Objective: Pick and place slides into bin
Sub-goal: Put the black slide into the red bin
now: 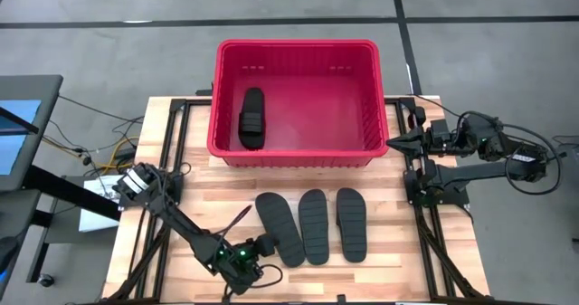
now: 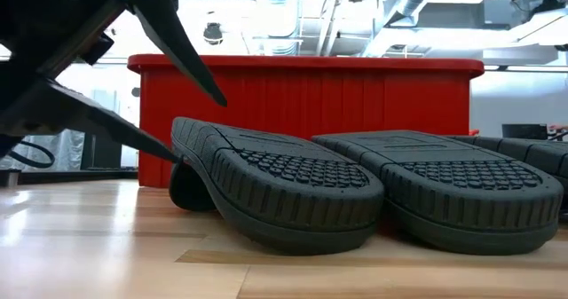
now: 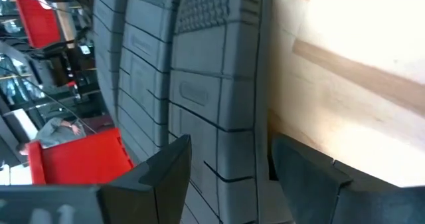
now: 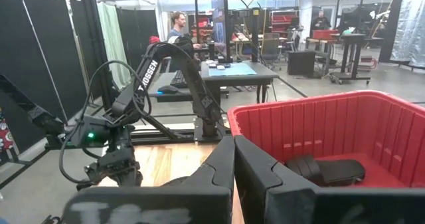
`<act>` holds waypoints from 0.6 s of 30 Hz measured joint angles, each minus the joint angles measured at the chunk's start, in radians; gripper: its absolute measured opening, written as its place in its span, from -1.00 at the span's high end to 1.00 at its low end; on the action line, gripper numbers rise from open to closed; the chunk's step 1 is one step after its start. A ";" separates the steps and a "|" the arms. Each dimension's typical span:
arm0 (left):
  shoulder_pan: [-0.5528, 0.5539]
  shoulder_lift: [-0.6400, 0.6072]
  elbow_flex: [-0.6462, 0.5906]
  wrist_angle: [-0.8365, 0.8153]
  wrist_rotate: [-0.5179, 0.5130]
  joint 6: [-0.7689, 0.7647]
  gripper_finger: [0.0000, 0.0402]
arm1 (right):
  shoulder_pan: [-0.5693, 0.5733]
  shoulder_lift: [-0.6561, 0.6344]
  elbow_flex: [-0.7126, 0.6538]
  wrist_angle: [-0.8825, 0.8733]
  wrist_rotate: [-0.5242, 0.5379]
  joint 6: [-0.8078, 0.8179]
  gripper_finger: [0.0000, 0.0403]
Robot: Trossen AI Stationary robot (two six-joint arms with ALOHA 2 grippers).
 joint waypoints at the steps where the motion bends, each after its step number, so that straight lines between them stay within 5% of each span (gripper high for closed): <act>1: 0.001 0.000 0.000 -0.007 0.004 0.000 0.00 | 0.000 0.000 0.000 0.000 0.000 0.000 1.00; 13: 0.004 0.029 0.002 -0.017 0.016 0.024 0.00 | 0.000 0.000 0.000 0.000 0.000 0.000 1.00; 18: 0.003 0.106 0.006 0.037 -0.076 0.050 0.00 | 0.000 0.000 0.000 0.001 0.000 0.000 1.00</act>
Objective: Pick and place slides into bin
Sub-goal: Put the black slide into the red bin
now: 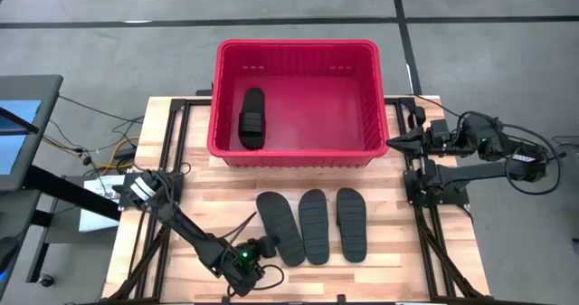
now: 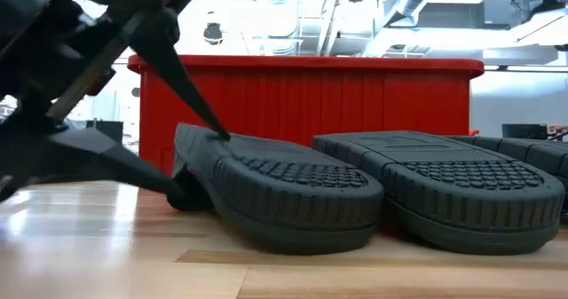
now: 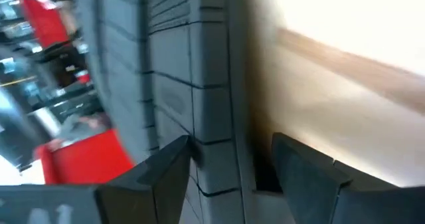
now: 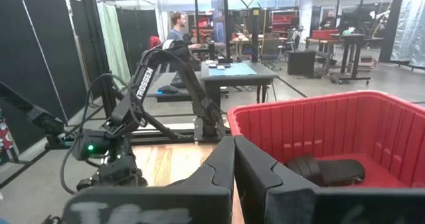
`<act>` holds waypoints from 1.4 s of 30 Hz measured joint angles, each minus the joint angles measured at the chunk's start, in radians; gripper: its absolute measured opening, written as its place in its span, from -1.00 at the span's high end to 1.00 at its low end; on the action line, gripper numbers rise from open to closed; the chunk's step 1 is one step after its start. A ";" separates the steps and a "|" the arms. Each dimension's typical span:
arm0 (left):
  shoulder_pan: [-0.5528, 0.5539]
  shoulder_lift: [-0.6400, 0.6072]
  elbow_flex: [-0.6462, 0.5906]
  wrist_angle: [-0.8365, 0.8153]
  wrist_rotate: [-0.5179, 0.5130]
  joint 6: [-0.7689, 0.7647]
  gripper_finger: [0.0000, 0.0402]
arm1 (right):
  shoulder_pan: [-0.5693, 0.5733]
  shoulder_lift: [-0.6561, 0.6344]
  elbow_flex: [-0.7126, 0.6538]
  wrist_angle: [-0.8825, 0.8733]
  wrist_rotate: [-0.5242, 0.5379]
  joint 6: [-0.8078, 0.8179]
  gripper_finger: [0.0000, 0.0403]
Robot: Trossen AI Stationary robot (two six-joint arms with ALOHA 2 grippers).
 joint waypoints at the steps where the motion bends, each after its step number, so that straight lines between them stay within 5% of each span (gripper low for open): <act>1: 0.000 0.013 0.001 0.021 -0.031 0.015 0.00 | 0.000 0.000 0.000 0.000 0.000 0.000 1.00; 12: 0.018 0.030 0.006 0.132 -0.073 0.044 0.05 | 0.000 0.000 0.000 0.000 0.000 0.000 1.00; 18: 0.012 0.033 0.007 0.110 -0.095 -0.007 0.67 | 0.000 0.000 0.000 -0.001 0.000 0.000 1.00; 36: -0.105 -0.092 0.001 -0.055 -0.144 -0.274 0.67 | 0.000 0.000 0.000 0.000 0.000 0.000 1.00; 42: -0.136 -0.157 0.100 -0.111 -0.183 -0.303 0.67 | 0.000 0.000 0.000 -0.001 0.000 0.000 1.00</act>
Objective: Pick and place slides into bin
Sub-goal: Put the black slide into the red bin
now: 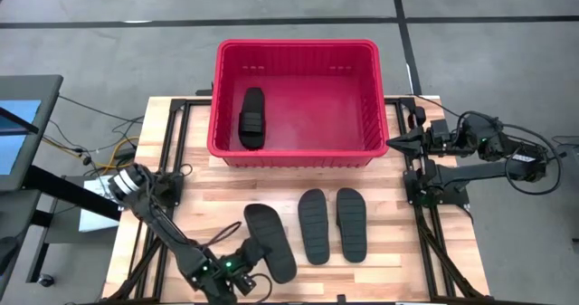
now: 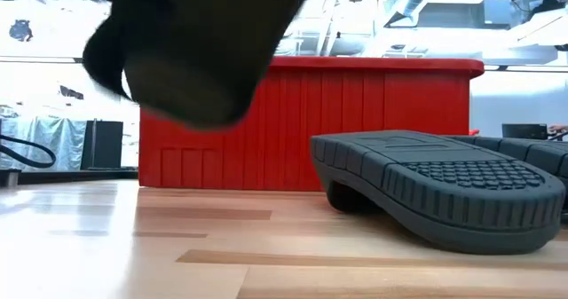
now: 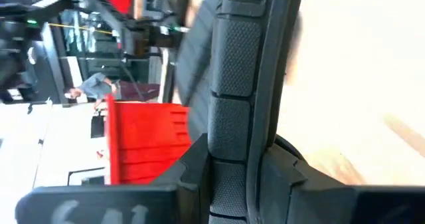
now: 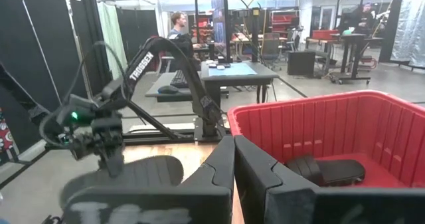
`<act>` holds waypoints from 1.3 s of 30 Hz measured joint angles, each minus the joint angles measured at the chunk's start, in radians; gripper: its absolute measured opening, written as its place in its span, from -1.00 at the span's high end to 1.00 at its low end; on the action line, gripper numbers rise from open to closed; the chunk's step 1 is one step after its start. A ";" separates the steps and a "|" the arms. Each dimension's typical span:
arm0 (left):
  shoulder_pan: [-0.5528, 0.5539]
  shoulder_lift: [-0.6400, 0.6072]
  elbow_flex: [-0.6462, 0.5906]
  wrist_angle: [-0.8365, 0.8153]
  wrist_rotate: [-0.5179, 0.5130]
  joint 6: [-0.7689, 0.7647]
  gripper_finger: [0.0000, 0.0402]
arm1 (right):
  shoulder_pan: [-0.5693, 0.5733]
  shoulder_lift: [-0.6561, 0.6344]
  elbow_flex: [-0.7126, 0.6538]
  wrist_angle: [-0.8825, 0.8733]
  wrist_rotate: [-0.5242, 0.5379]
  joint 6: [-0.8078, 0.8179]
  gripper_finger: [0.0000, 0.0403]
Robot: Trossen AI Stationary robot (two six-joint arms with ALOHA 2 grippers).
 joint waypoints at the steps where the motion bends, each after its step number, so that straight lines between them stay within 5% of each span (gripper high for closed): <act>1: -0.002 -0.008 0.021 -0.009 -0.003 0.001 0.67 | 0.000 0.000 0.000 0.000 0.000 0.000 1.00; 9: -0.007 -0.108 0.185 -0.059 -0.009 0.002 0.67 | 0.000 0.000 0.000 0.000 0.000 0.000 1.00; 21: 0.042 -0.425 0.308 -0.077 -0.006 0.072 0.67 | 0.000 0.000 0.000 0.000 0.000 0.000 1.00; 29: 0.223 -0.637 0.308 -0.079 0.199 0.056 0.67 | 0.000 0.000 0.000 0.000 0.000 0.000 1.00; 39: 0.581 -0.779 0.308 -0.088 0.562 0.058 0.67 | 0.000 0.000 0.000 0.000 0.000 0.000 1.00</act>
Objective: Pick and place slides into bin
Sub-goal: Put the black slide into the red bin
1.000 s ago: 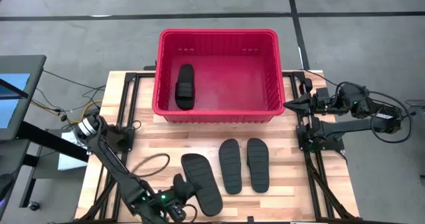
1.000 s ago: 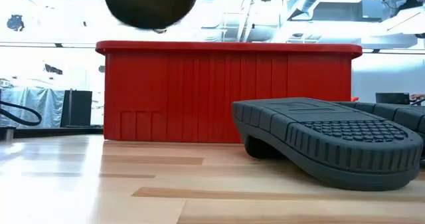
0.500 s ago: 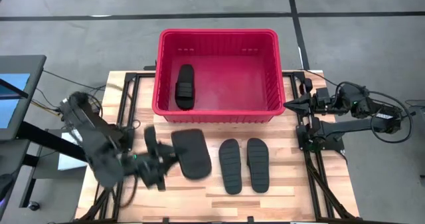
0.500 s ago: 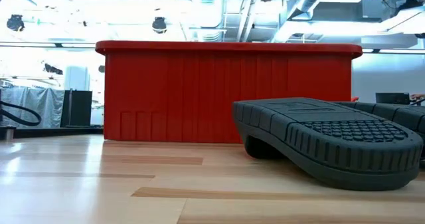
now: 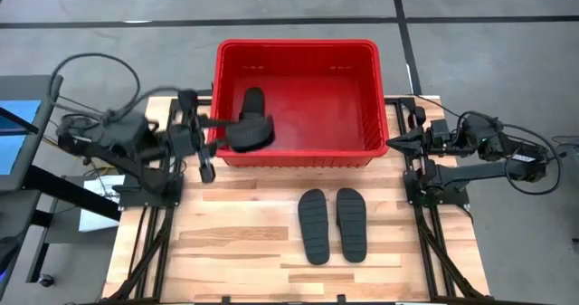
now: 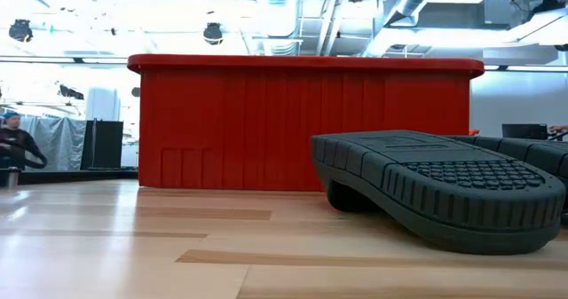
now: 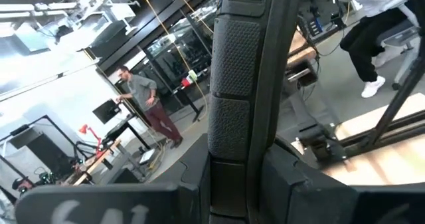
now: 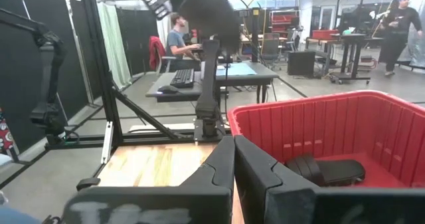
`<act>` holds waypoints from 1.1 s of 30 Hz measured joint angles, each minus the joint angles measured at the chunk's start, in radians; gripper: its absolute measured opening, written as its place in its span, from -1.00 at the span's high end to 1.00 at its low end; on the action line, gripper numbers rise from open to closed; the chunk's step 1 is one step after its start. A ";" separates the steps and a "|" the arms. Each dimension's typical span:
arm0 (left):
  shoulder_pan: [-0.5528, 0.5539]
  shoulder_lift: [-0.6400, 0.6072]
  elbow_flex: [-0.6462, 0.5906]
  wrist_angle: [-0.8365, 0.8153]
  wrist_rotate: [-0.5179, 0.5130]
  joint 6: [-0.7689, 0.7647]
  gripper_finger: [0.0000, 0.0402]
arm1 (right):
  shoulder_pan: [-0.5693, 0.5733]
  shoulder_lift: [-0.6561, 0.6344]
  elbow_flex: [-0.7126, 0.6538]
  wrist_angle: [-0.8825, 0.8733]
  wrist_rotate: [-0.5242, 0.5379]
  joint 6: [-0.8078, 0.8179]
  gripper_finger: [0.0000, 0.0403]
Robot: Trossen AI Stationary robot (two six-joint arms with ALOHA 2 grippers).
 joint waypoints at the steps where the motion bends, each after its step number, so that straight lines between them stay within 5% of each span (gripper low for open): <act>1: 0.042 -0.005 0.000 -0.006 0.045 0.000 0.67 | 0.000 0.000 0.000 0.000 0.000 0.000 1.00; 18: 0.779 0.102 -0.005 -0.027 0.764 -0.174 0.67 | 0.000 0.000 0.000 0.000 0.000 0.000 1.00; 33: 1.069 0.348 -0.005 0.052 0.999 -0.370 0.67 | 0.000 0.000 0.000 0.000 0.000 0.000 1.00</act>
